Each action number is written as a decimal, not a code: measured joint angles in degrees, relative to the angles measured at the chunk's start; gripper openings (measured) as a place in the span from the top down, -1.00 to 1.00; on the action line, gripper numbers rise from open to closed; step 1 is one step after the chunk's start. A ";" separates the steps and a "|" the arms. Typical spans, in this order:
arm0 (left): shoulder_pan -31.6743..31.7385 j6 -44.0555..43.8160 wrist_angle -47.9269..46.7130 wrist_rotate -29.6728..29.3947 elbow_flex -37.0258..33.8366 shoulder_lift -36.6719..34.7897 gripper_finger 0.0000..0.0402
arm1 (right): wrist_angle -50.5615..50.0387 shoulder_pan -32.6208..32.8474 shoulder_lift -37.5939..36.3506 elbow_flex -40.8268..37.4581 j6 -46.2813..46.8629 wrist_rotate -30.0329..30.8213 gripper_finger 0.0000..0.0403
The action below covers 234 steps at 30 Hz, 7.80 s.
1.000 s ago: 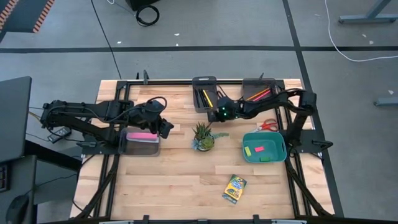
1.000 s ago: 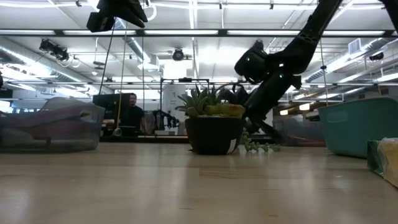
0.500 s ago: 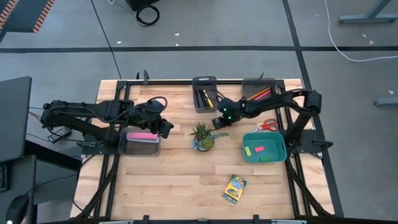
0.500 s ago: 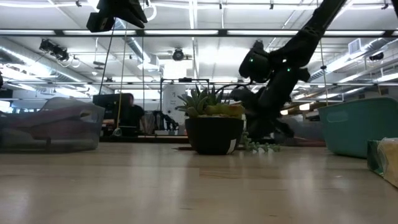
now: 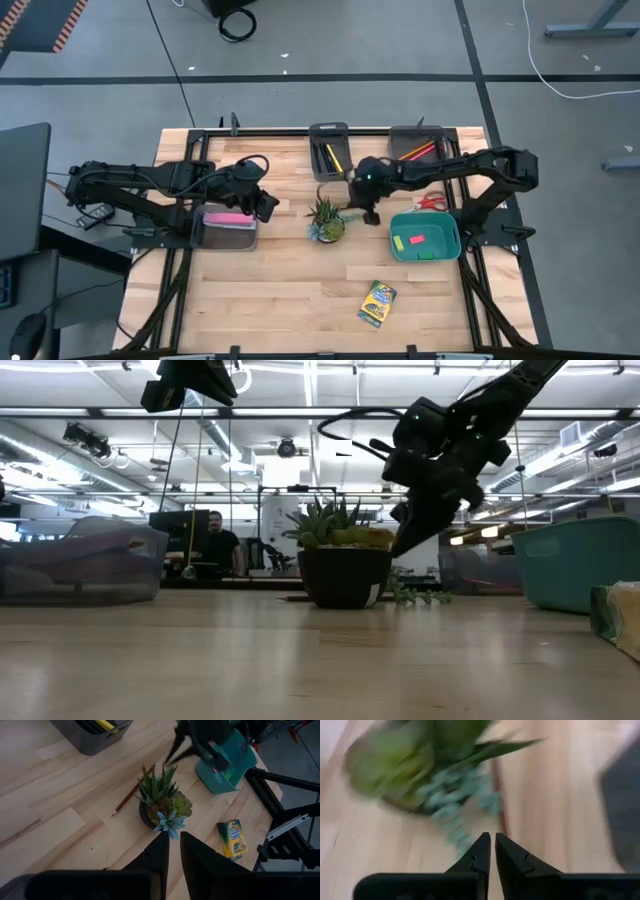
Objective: Sort crayons/erasers/pens/pencils in bins
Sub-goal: Put the brown pencil into the right black bin
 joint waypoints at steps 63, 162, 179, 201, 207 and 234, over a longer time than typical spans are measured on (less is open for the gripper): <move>-0.15 -4.24 0.21 0.04 0.02 -0.02 0.76 | -15.81 -3.14 6.09 0.03 -9.54 14.29 0.93; 0.87 1.88 7.50 -2.51 0.02 0.00 0.86 | -28.69 -13.06 10.54 4.95 -15.93 10.58 0.65; 0.88 1.75 7.48 -2.51 0.02 0.00 0.83 | -26.76 -12.78 10.51 4.85 -16.14 10.87 0.88; 0.94 4.91 7.69 -2.54 0.02 0.00 0.87 | -40.09 -10.20 -6.92 5.49 -14.32 12.35 0.99; 0.94 5.07 7.69 -2.54 0.02 0.00 0.85 | -40.59 -10.86 -7.95 5.81 -13.95 14.04 0.95; 0.06 3.18 7.69 -2.51 0.02 0.00 0.87 | -25.79 -11.71 2.97 6.08 -17.20 16.81 0.41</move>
